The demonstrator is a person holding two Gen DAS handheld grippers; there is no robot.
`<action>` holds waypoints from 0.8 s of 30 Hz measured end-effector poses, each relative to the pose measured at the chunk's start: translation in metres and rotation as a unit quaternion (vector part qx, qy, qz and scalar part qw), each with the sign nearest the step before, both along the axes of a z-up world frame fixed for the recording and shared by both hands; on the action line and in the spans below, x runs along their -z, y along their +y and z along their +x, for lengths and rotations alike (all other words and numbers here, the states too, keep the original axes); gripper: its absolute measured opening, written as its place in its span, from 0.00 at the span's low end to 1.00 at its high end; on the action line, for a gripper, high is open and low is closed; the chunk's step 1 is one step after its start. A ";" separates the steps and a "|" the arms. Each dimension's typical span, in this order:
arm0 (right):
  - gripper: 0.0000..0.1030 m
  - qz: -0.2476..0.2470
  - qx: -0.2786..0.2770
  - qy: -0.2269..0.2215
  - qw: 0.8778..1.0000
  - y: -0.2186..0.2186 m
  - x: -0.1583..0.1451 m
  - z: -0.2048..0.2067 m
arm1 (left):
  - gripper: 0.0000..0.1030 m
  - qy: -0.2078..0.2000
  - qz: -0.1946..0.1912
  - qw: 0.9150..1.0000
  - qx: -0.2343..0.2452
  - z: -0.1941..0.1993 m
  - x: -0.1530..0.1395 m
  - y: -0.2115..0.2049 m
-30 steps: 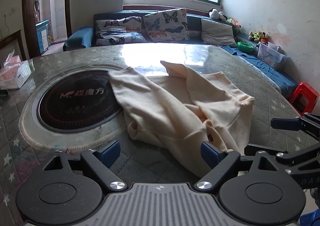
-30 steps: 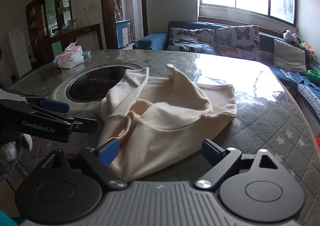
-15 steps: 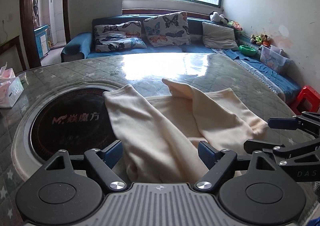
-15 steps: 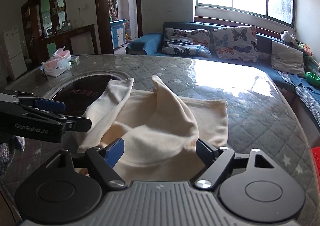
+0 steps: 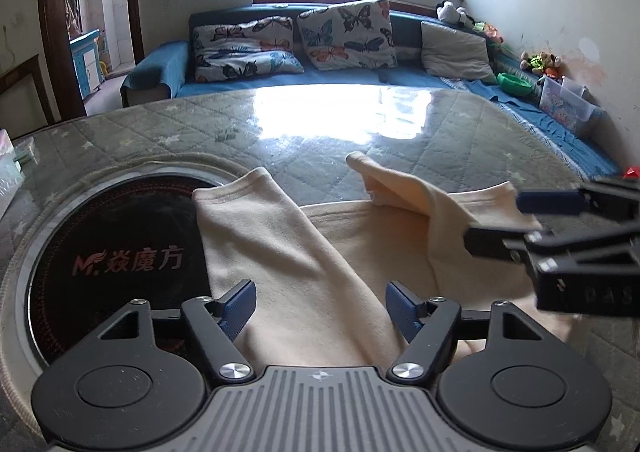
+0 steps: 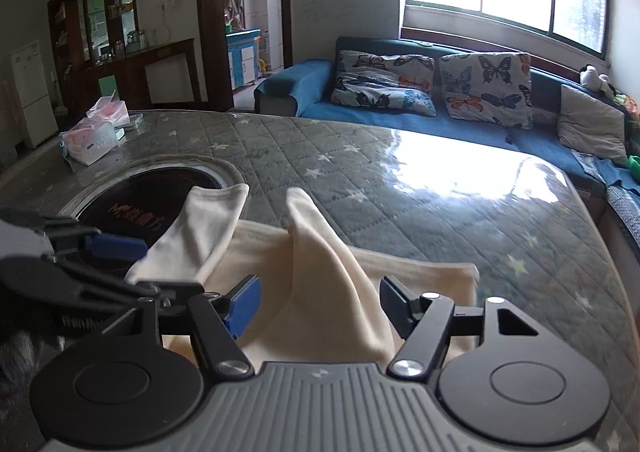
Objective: Fold clothes
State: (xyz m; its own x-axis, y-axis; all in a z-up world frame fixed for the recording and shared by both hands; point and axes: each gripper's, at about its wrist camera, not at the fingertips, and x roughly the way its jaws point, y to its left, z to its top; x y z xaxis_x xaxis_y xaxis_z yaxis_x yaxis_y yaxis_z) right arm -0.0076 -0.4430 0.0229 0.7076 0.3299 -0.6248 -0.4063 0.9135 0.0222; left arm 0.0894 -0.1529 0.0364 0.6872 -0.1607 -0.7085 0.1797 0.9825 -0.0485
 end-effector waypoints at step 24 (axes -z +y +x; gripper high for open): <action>0.07 -0.009 0.032 -0.010 0.999 -0.030 0.007 0.021 | 0.08 0.006 0.012 0.999 0.030 0.023 0.007 -0.007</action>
